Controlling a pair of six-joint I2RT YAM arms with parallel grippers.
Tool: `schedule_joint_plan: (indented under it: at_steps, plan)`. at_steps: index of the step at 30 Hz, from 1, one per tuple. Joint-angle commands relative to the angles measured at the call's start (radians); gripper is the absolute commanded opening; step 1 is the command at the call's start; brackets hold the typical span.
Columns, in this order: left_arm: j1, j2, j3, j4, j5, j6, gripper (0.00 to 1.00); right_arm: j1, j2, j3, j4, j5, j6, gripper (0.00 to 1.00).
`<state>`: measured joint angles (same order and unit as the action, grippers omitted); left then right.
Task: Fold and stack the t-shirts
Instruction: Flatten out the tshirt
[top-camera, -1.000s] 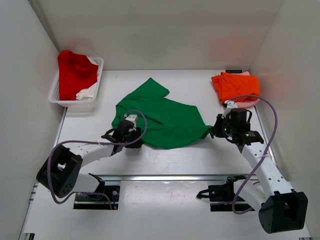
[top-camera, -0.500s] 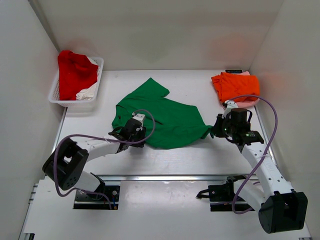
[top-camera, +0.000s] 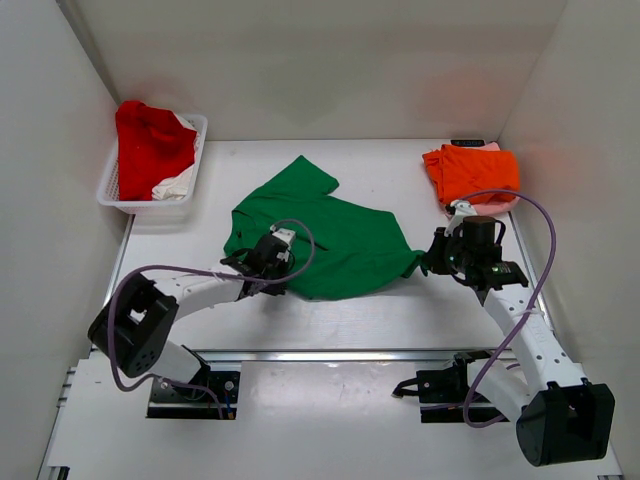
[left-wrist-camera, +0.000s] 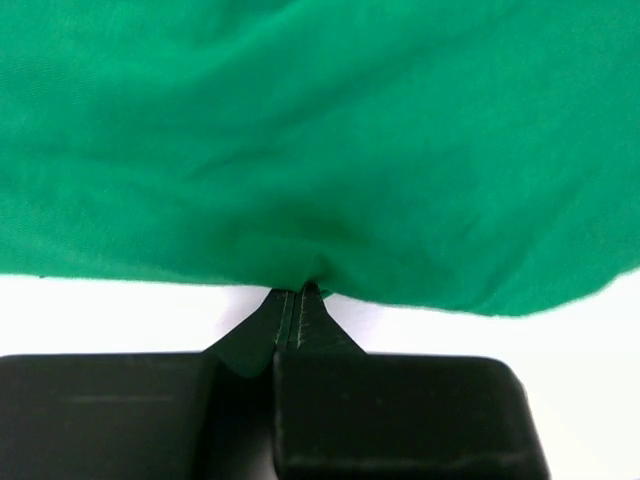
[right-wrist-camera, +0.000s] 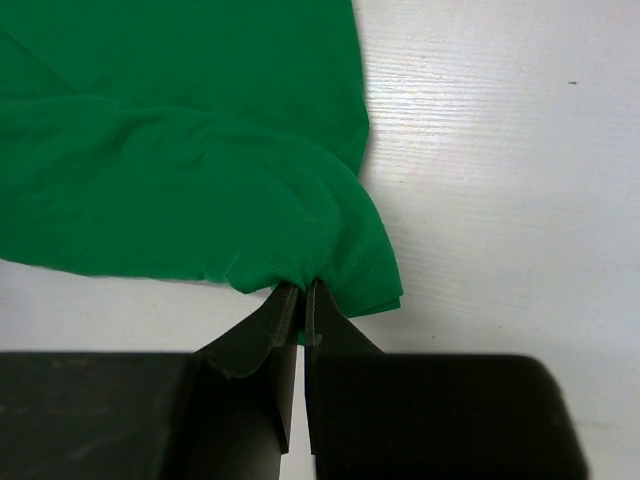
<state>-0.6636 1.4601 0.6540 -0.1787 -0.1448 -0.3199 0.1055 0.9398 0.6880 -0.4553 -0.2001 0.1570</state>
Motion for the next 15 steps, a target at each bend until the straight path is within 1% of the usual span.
schedule_joint_plan:
  at_steps: [1, 2, 3, 4, 5, 8, 10, 11, 12, 15]
  plan:
    - [0.057, -0.108, 0.129, -0.249, 0.050, 0.030, 0.00, -0.010, 0.008, 0.041, 0.035, -0.002, -0.017, 0.00]
    - [0.067, -0.127, 0.168, -0.318, 0.063, 0.038, 0.00, -0.019, 0.007, 0.054, 0.027, 0.001, -0.020, 0.00]
    - [0.091, -0.167, 0.241, -0.381, 0.056, 0.041, 0.00, -0.021, 0.010, 0.059, 0.026, -0.004, -0.020, 0.00]
    - [0.101, -0.191, 0.312, -0.404, 0.063, 0.044, 0.00, -0.032, 0.007, 0.070, 0.024, -0.001, -0.023, 0.00]
    - [0.134, -0.229, 0.387, -0.439, 0.068, 0.047, 0.00, -0.044, 0.013, 0.080, 0.024, 0.001, -0.024, 0.00]
    - [0.226, -0.306, 0.524, -0.510, 0.096, 0.038, 0.00, -0.084, -0.007, 0.108, 0.021, 0.024, -0.017, 0.00]
    - [0.277, -0.329, 0.626, -0.539, 0.109, 0.036, 0.00, -0.098, -0.018, 0.123, 0.026, 0.005, -0.011, 0.00]
    - [0.298, -0.343, 0.644, -0.551, 0.119, 0.039, 0.00, -0.102, -0.022, 0.133, 0.021, 0.005, -0.017, 0.00]
    - [0.318, -0.374, 0.666, -0.567, 0.097, 0.038, 0.00, -0.087, -0.024, 0.145, -0.011, 0.013, -0.019, 0.00]
    - [0.341, -0.399, 0.623, -0.605, 0.111, 0.036, 0.00, -0.024, -0.010, 0.147, -0.077, 0.037, -0.043, 0.00]
